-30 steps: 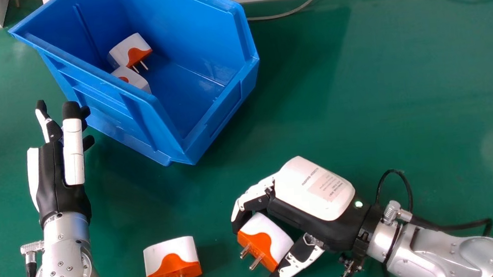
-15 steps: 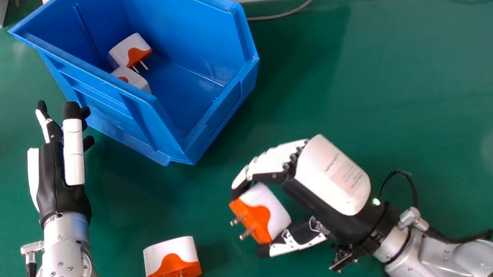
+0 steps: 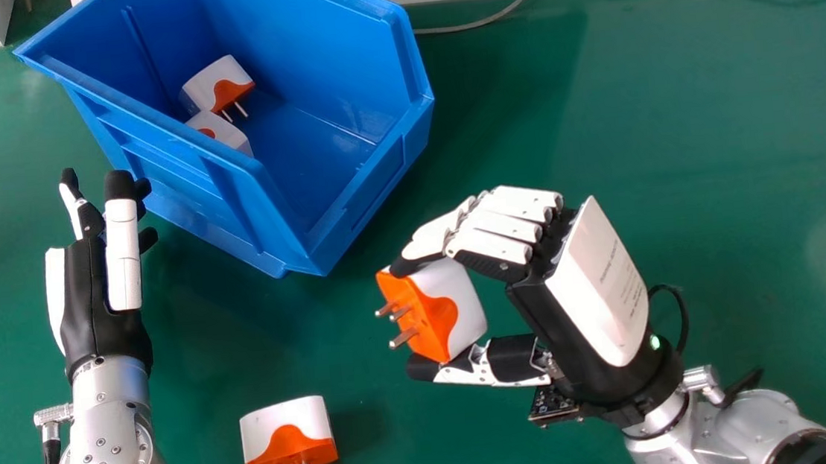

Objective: Pick all objects and put in blue box

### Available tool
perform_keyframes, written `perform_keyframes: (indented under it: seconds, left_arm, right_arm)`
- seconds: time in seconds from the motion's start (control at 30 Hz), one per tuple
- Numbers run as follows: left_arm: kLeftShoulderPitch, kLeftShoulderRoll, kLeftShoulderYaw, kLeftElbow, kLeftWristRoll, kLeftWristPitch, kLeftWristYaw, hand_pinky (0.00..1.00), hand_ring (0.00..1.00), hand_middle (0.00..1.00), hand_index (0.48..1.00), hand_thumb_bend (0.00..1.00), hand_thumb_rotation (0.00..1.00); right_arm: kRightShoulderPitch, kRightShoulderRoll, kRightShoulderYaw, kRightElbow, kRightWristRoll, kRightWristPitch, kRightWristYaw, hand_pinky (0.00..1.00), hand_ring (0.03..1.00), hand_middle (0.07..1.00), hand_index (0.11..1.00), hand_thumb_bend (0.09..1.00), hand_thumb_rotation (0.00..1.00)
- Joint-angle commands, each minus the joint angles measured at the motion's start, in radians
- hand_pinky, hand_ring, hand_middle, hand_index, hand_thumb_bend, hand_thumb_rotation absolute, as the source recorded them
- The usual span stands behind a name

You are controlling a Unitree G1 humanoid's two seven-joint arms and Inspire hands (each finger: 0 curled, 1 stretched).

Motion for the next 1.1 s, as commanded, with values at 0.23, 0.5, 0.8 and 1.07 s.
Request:
perform_keyframes:
  seconds: [0.23, 0.5, 0.8, 1.07]
  left_arm:
    - [-0.017, -0.008, -0.009, -0.007, 0.016, -0.007, 0.024, 0.86, 0.91, 0.87, 0.942, 0.96, 1.0]
    - [-0.036, -0.016, -0.022, 0.019, 0.027, -0.009, 0.047, 0.86, 0.91, 0.87, 0.942, 0.96, 1.0]
    - [-0.047, -0.016, -0.025, 0.04, 0.029, -0.011, 0.058, 0.86, 0.91, 0.87, 0.943, 0.96, 1.0]
    - [-0.061, -0.018, -0.023, 0.062, 0.024, -0.015, 0.057, 0.86, 0.9, 0.86, 0.943, 0.96, 1.0]
  right_arm:
    - [-0.039, -0.025, 0.007, 0.029, -0.01, 0.014, -0.086, 0.35, 0.456, 0.532, 0.493, 0.498, 0.0]
    - [-0.105, -0.027, -0.011, 0.053, 0.021, 0.04, -0.057, 0.35, 0.456, 0.536, 0.492, 0.498, 0.0]
    - [-0.303, 0.035, -0.07, 0.01, 0.097, 0.117, 0.053, 0.34, 0.452, 0.535, 0.497, 0.498, 0.0]
    - [-0.461, 0.075, -0.037, 0.067, 0.087, 0.168, 0.143, 0.34, 0.45, 0.531, 0.496, 0.498, 0.0]
